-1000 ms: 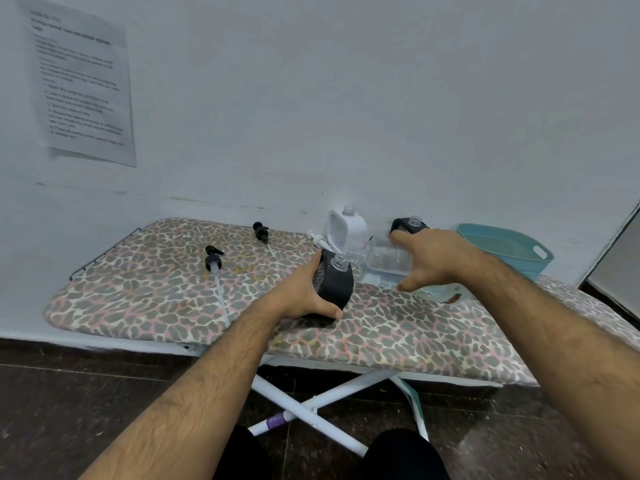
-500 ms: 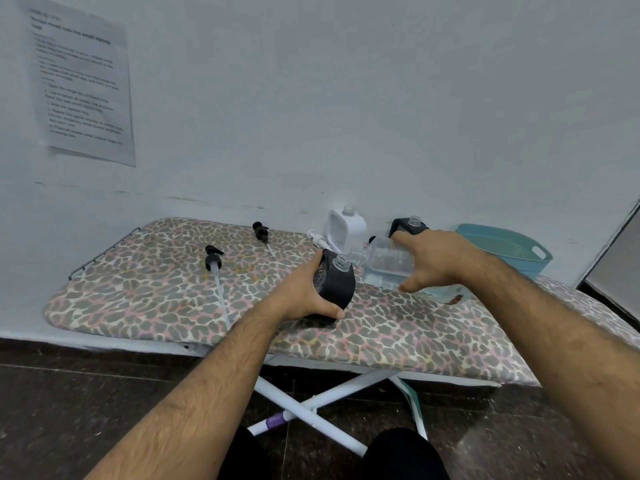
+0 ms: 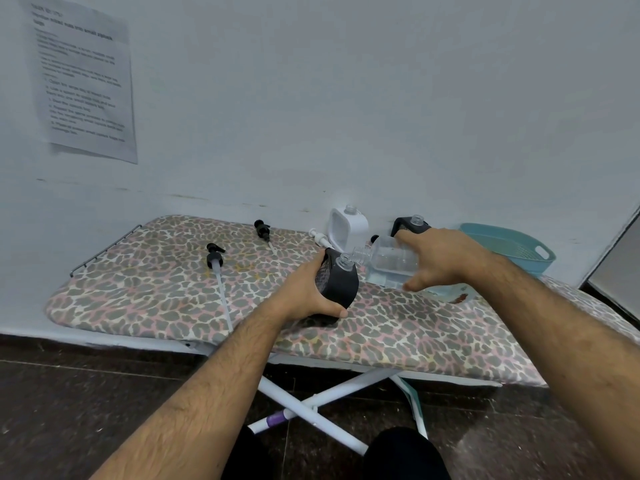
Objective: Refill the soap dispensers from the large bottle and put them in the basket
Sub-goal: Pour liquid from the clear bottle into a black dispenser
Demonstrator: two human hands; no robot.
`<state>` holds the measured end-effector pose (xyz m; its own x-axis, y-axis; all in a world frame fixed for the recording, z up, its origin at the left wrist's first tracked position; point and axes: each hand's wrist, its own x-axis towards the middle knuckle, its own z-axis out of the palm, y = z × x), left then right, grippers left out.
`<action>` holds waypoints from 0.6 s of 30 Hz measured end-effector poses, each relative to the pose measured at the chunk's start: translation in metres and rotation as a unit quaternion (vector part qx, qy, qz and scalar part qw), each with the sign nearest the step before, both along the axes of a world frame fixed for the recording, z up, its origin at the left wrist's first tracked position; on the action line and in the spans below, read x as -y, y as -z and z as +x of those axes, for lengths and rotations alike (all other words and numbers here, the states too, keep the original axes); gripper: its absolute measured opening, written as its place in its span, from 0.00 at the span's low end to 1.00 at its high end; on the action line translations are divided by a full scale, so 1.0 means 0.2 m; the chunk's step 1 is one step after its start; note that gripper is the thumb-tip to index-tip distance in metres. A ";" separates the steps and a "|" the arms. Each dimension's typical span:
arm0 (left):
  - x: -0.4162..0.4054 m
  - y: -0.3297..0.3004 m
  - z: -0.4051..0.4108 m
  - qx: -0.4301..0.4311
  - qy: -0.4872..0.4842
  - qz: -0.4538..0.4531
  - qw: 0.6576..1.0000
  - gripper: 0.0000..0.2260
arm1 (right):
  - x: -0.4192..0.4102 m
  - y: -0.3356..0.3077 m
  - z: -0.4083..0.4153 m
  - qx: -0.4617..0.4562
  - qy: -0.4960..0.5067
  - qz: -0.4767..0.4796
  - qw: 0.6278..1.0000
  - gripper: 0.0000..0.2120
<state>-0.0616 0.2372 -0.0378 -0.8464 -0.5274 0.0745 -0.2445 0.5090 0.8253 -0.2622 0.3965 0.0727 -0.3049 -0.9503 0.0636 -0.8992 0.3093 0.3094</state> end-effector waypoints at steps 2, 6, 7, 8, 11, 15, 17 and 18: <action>0.00 0.00 0.00 -0.003 0.000 0.000 1.000 0.53 | 0.00 0.00 0.00 0.001 0.002 0.004 1.000 0.38; 0.00 0.01 0.00 0.002 -0.005 -0.002 1.000 0.56 | 0.01 0.00 0.01 0.003 0.002 0.001 1.000 0.37; 0.00 0.01 0.00 0.002 -0.006 -0.001 1.000 0.56 | 0.01 0.00 0.01 0.002 0.002 0.000 1.000 0.37; 0.00 0.01 0.00 0.000 -0.006 -0.001 1.000 0.55 | 0.01 0.00 0.01 0.001 0.002 0.000 1.000 0.37; 0.00 0.02 0.01 0.002 -0.007 0.001 1.000 0.56 | 0.01 0.00 0.02 -0.003 0.000 -0.001 1.000 0.37; 0.00 0.02 0.00 0.004 -0.007 -0.004 1.000 0.56 | 0.01 0.00 0.01 -0.006 -0.002 -0.002 1.000 0.38; 0.00 0.02 0.00 0.006 -0.010 -0.005 1.000 0.57 | 0.02 -0.01 0.01 -0.010 -0.004 0.000 1.000 0.38; 0.00 0.02 0.00 0.007 -0.011 -0.004 1.000 0.57 | 0.02 -0.01 0.01 -0.011 -0.004 0.002 1.000 0.38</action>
